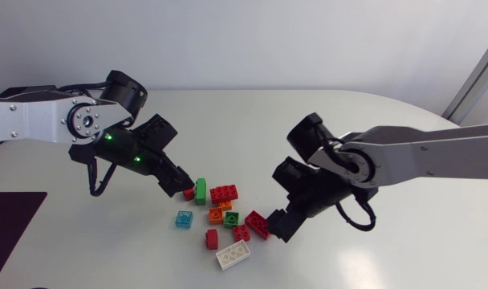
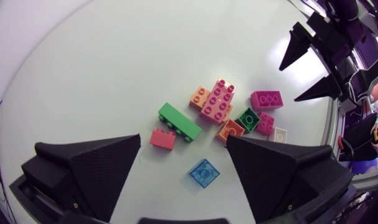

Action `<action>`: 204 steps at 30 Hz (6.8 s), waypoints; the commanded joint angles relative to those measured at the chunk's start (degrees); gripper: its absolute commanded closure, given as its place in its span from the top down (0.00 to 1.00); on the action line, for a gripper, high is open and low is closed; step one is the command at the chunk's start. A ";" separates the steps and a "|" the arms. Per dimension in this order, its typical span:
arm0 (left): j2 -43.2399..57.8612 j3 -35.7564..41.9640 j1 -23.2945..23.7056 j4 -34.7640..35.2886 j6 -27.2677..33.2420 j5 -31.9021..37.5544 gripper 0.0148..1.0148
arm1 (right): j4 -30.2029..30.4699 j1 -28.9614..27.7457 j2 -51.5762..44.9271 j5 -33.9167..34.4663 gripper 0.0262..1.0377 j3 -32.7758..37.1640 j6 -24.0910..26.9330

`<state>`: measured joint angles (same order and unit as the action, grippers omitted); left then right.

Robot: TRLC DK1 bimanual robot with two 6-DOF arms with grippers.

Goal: Sort duplo bricks by size, large to the right and small to the left

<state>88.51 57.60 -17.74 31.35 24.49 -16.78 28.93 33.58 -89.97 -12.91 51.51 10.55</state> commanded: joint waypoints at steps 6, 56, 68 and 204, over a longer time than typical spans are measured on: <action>1.58 2.43 -0.54 0.73 2.05 -1.15 0.95 | -2.65 4.83 -6.44 4.03 0.80 1.58 0.79; 17.05 9.11 -10.56 -1.38 21.39 -0.72 0.75 | -8.10 -32.35 4.81 1.57 0.46 -10.46 17.14; 21.79 11.39 -9.60 -3.58 24.20 0.08 0.46 | -4.93 -30.07 9.03 0.95 0.85 -10.37 16.44; 24.08 7.52 -10.56 -4.99 -15.26 15.46 0.12 | -18.03 -27.43 25.64 13.35 0.96 -23.64 14.15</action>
<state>110.17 64.14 -27.94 25.54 10.44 -0.56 9.50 5.32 -66.22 0.25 26.41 26.09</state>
